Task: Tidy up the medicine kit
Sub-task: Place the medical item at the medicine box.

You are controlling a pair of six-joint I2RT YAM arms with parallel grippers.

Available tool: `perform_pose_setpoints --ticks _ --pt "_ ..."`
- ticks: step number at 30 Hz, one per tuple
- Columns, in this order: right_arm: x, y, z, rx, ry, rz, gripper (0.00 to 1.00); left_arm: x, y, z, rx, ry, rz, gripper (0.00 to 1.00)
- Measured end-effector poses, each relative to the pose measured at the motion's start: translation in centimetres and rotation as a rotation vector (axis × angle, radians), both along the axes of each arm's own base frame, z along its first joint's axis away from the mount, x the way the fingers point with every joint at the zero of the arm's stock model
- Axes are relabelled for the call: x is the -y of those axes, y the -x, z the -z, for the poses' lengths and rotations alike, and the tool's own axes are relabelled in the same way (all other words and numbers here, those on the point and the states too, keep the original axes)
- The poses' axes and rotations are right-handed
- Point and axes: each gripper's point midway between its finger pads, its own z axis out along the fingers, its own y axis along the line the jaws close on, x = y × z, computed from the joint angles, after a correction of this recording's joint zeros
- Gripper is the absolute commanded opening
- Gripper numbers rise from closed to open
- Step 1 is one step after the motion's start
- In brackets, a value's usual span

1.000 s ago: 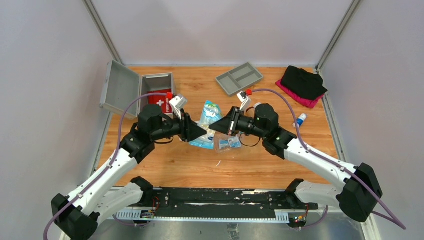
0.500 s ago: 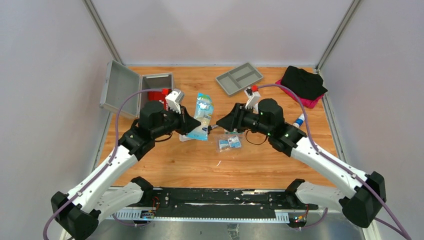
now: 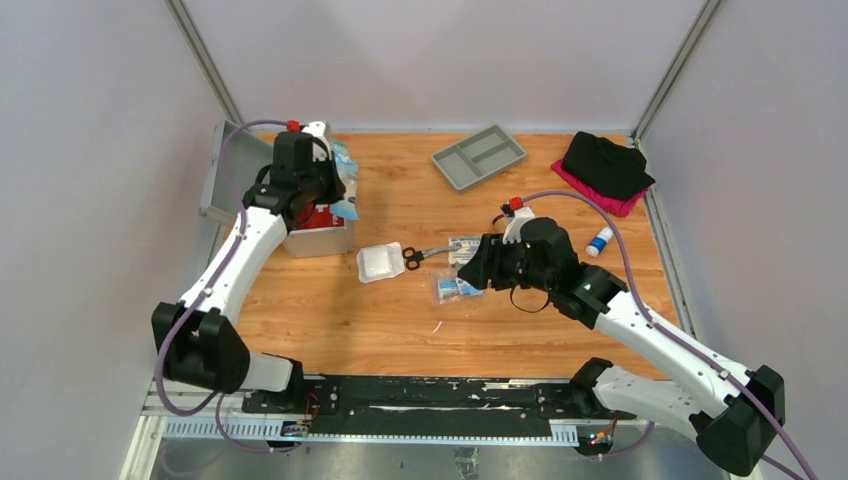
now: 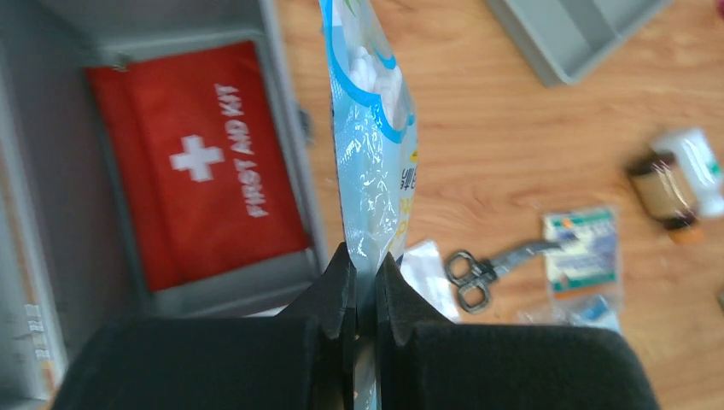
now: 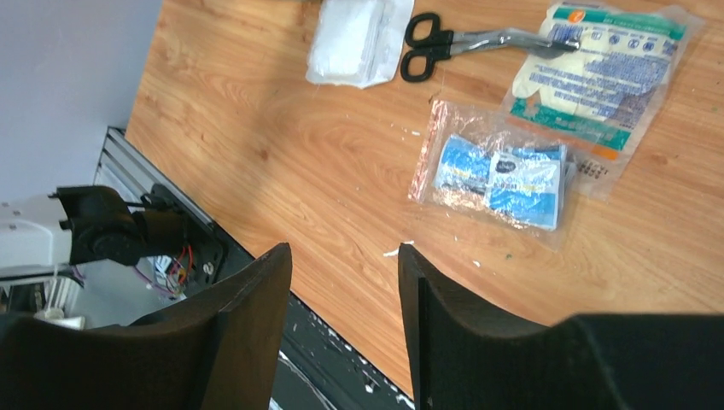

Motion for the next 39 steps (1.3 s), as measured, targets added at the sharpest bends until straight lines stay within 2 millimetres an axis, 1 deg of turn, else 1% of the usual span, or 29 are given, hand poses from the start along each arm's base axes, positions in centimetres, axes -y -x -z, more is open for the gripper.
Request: perform_pose_setpoints --ticks 1,3,5,7,9,10,11,13,19,20,23,24,26,29,31,33,37,39 --pt "0.0 0.2 0.1 -0.003 0.005 -0.008 0.54 -0.7 -0.5 0.0 -0.005 -0.015 -0.016 0.00" --pt "0.2 0.6 0.5 -0.011 0.023 -0.027 0.54 -3.0 -2.0 0.1 -0.018 -0.068 -0.064 0.00" --pt "0.4 0.8 0.8 -0.018 0.036 -0.034 0.54 -4.5 -3.1 0.4 -0.034 -0.119 -0.091 0.00" --pt "0.6 1.0 0.8 -0.020 0.039 -0.035 0.54 -5.4 -4.3 1.1 -0.060 -0.165 -0.095 0.00" --pt "0.7 1.2 1.0 -0.023 0.040 -0.035 0.54 -5.8 -5.4 2.0 -0.090 -0.204 -0.084 0.00" --pt "0.7 1.2 1.1 -0.025 0.041 -0.035 0.54 -6.1 -6.1 2.8 -0.110 -0.229 -0.081 0.00" --pt "0.7 1.3 1.2 -0.027 0.043 -0.035 0.54 -6.2 -6.4 3.3 -0.122 -0.243 -0.077 0.00" --pt "0.8 1.4 1.5 -0.036 0.050 -0.036 0.54 -6.6 -7.2 5.6 -0.178 -0.288 -0.068 0.00" --pt "0.8 1.4 1.6 -0.037 0.051 -0.036 0.54 -6.7 -7.6 10.2 -0.293 -0.322 -0.041 0.00" --pt "0.8 1.4 1.6 -0.038 0.051 -0.037 0.54 -6.7 -7.6 10.4 -0.298 -0.322 -0.041 0.00" --pt "0.8 1.5 1.7 -0.043 0.052 -0.041 0.54 -6.9 -7.6 11.2 -0.319 -0.310 -0.048 0.19" --pt "0.7 1.5 1.8 -0.045 0.054 -0.042 0.54 -7.1 -7.6 11.3 -0.324 -0.304 -0.055 0.28" --pt "0.7 1.5 2.0 -0.052 0.057 -0.045 0.54 -8.1 -7.6 11.7 -0.341 -0.288 -0.087 0.40" --pt "0.5 1.5 2.3 -0.065 0.062 -0.053 0.54 -10.1 -7.2 12.2 -0.376 -0.278 -0.151 0.64" --pt "0.5 1.6 2.5 -0.071 0.065 -0.057 0.54 -11.2 -7.0 12.2 -0.386 -0.284 -0.180 0.70" --pt "0.4 1.6 2.6 -0.076 0.067 -0.058 0.53 -11.7 -7.1 12.1 -0.386 -0.282 -0.202 0.73" --pt "0.4 1.6 2.7 -0.080 0.067 -0.062 0.53 -11.6 -7.0 11.5 -0.375 -0.280 -0.207 0.76" --pt "0.3 1.6 2.7 -0.081 0.066 -0.063 0.53 -11.4 -6.9 10.2 -0.350 -0.275 -0.206 0.78"
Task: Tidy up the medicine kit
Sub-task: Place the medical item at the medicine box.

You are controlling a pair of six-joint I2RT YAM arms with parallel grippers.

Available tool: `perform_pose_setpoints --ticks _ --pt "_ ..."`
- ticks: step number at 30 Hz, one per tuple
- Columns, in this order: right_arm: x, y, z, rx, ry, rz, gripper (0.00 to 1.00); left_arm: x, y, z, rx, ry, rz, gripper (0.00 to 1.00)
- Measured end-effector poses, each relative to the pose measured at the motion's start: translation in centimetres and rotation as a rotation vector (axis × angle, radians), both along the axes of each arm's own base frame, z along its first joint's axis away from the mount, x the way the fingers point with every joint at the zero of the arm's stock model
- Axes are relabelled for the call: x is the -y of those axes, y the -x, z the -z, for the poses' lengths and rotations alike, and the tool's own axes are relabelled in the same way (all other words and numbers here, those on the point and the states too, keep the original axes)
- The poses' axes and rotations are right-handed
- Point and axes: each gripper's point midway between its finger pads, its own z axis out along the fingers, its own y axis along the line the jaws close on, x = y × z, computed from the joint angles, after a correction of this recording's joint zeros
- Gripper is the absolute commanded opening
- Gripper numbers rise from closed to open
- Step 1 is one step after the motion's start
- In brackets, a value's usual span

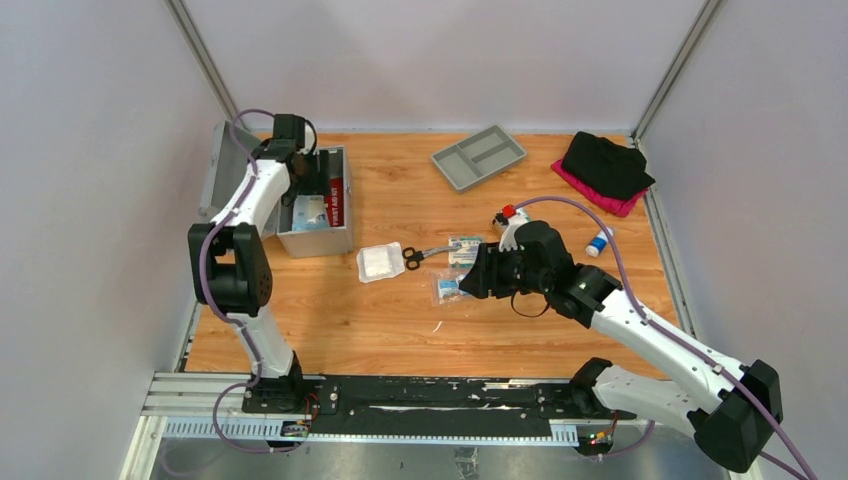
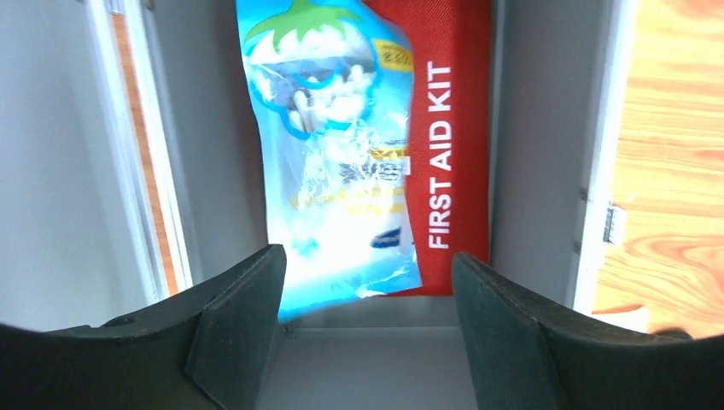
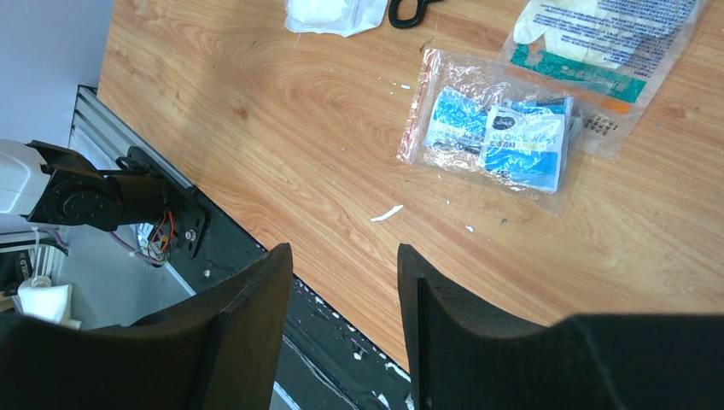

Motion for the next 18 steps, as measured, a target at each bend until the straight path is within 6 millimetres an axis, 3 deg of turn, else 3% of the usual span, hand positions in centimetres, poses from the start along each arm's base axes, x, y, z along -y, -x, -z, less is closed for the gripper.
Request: perform_pose_setpoints --ticks 7,11,14,17,18 --pt "0.0 0.0 0.1 -0.005 -0.001 0.004 0.53 1.1 0.8 -7.5 0.175 0.004 0.033 0.82" --pt "0.0 0.0 0.2 -0.011 0.002 0.006 0.53 3.5 1.8 -10.7 0.253 0.022 0.093 0.82" --pt "-0.1 -0.1 0.3 -0.014 0.004 0.006 0.53 8.0 3.1 -10.8 0.261 0.043 0.214 0.83" --pt "-0.1 -0.1 0.3 -0.017 0.002 0.008 0.53 14.3 5.4 -8.7 0.224 0.075 0.393 0.81" --pt "-0.1 -0.1 0.3 -0.017 0.002 0.009 0.52 15.4 5.9 -8.0 0.210 0.087 0.425 0.81"
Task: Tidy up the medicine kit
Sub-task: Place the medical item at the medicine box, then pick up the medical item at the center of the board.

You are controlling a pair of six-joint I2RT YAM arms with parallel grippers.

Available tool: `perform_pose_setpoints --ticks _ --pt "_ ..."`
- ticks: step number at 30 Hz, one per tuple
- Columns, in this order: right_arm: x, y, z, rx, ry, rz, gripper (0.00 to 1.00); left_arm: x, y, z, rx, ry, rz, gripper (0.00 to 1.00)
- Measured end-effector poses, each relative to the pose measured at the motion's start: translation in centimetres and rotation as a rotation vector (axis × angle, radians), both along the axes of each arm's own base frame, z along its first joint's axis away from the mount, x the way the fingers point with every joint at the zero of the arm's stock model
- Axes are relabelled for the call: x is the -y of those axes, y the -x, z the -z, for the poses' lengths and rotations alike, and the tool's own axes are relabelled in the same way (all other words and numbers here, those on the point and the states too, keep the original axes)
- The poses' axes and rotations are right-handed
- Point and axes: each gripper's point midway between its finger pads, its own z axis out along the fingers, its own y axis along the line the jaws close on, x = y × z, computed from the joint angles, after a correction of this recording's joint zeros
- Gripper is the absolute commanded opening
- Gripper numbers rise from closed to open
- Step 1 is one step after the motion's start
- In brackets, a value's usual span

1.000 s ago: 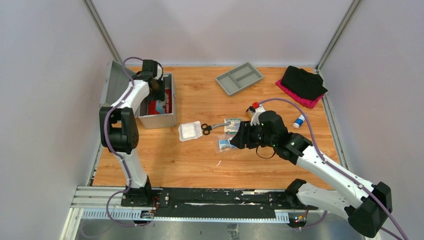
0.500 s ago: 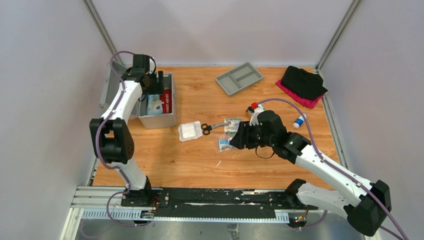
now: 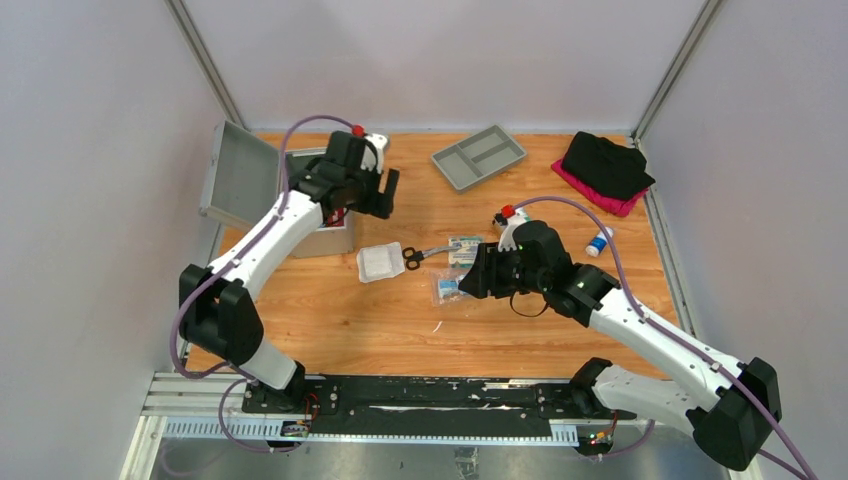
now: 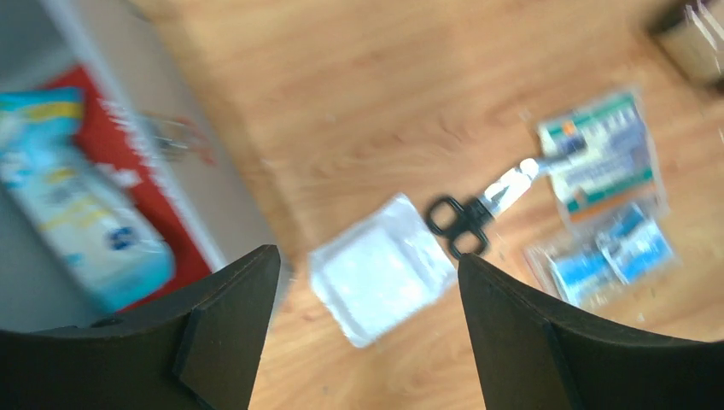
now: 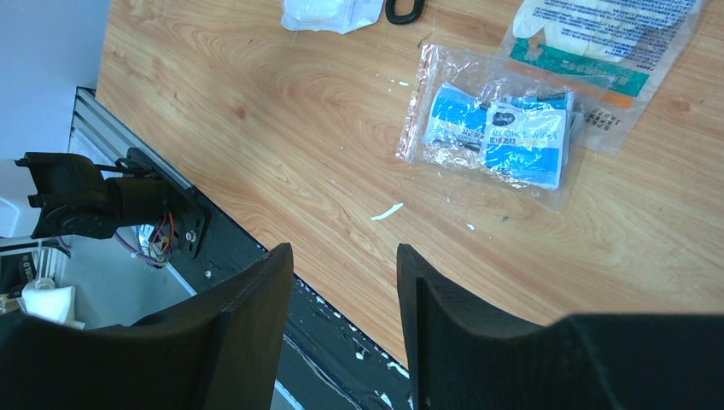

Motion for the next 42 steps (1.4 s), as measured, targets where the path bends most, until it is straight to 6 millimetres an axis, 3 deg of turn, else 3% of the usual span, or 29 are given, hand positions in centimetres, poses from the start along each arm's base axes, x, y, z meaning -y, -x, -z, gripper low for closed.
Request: perform_pose_setpoints --ticks 3,8,13,18,25,31,37,42 --pt "0.0 0.0 -0.1 0.001 -0.003 0.002 0.52 2.5 2.4 3.5 -0.085 -0.004 0.085 0.79" --pt "0.3 0.2 -0.2 0.008 -0.009 0.011 0.52 3.6 5.2 8.0 -0.186 -0.052 0.100 0.74" --pt "0.3 0.2 -0.1 0.000 -0.012 0.016 0.52 4.2 6.2 9.5 -0.199 -0.092 0.045 0.69" --pt "0.3 0.2 -0.1 -0.003 -0.014 0.019 0.52 4.2 6.2 11.0 -0.196 -0.132 -0.023 0.58" --pt "0.5 0.5 0.4 -0.016 -0.012 0.025 0.52 3.4 6.3 14.6 -0.248 -0.208 -0.093 0.56" --pt "0.5 0.5 0.3 -0.016 -0.018 0.029 0.52 3.2 6.0 16.1 -0.261 -0.229 -0.124 0.54" --pt "0.6 0.6 0.4 -0.018 -0.016 0.029 0.52 3.2 6.0 17.1 -0.271 -0.250 -0.137 0.42" --pt "0.6 0.6 0.5 -0.021 -0.013 0.029 0.52 3.0 6.0 17.5 -0.274 -0.262 -0.144 0.20"
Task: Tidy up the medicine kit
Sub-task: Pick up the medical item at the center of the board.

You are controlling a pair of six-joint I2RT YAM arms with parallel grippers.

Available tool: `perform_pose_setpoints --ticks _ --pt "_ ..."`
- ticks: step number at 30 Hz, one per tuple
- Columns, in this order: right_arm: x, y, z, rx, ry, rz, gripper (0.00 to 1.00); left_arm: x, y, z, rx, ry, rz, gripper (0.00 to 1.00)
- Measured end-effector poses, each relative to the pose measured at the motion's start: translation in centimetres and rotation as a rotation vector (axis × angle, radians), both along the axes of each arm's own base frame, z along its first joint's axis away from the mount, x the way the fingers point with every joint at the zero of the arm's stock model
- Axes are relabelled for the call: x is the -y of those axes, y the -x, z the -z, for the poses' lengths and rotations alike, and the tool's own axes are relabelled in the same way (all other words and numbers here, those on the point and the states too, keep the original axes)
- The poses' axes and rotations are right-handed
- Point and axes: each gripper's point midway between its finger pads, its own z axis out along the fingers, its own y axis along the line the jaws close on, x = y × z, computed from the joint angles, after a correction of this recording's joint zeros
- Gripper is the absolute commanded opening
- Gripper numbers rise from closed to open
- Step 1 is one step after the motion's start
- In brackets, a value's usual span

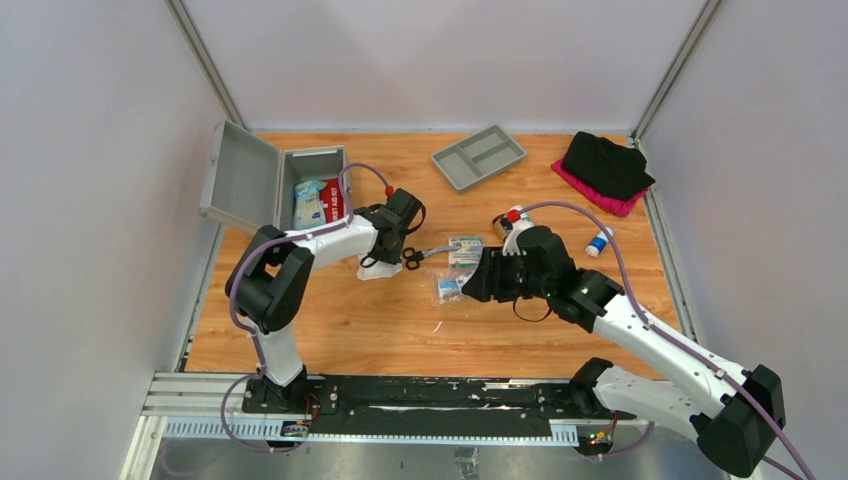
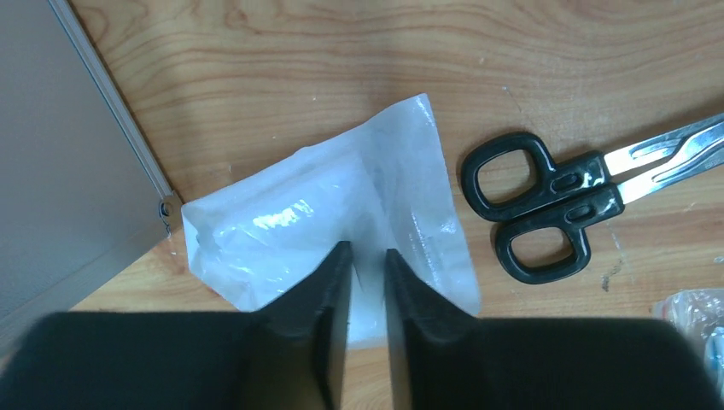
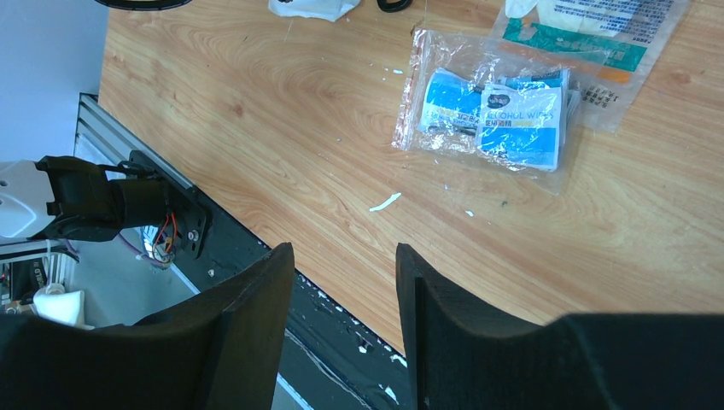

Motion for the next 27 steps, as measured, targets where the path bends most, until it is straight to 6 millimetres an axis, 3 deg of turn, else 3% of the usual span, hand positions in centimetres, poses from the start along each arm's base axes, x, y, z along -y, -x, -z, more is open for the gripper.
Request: perform_pose_setpoints --ticks 5,10,13,16,22,27 --pt "0.0 0.0 0.0 0.000 0.001 0.000 0.52 0.3 -0.3 -0.5 0.017 -0.002 0.006 0.01" --pt "0.0 0.0 0.0 -0.001 0.001 0.000 0.52 0.6 -0.1 -1.3 0.021 0.001 0.017 0.00" --pt "0.0 0.0 0.0 -0.001 0.001 0.000 0.52 0.8 -0.2 -3.0 0.044 0.022 0.022 0.00" --pt "0.0 0.0 0.0 -0.001 0.000 0.000 0.52 1.4 -0.9 -6.1 0.096 0.062 0.032 0.00" --pt "0.0 0.1 -0.2 0.004 -0.004 0.000 0.52 2.6 -3.2 -14.9 0.262 0.126 0.080 0.00" --pt "0.1 0.1 -0.4 0.008 -0.009 0.001 0.52 1.5 -4.4 -20.7 0.386 0.121 0.120 0.00"
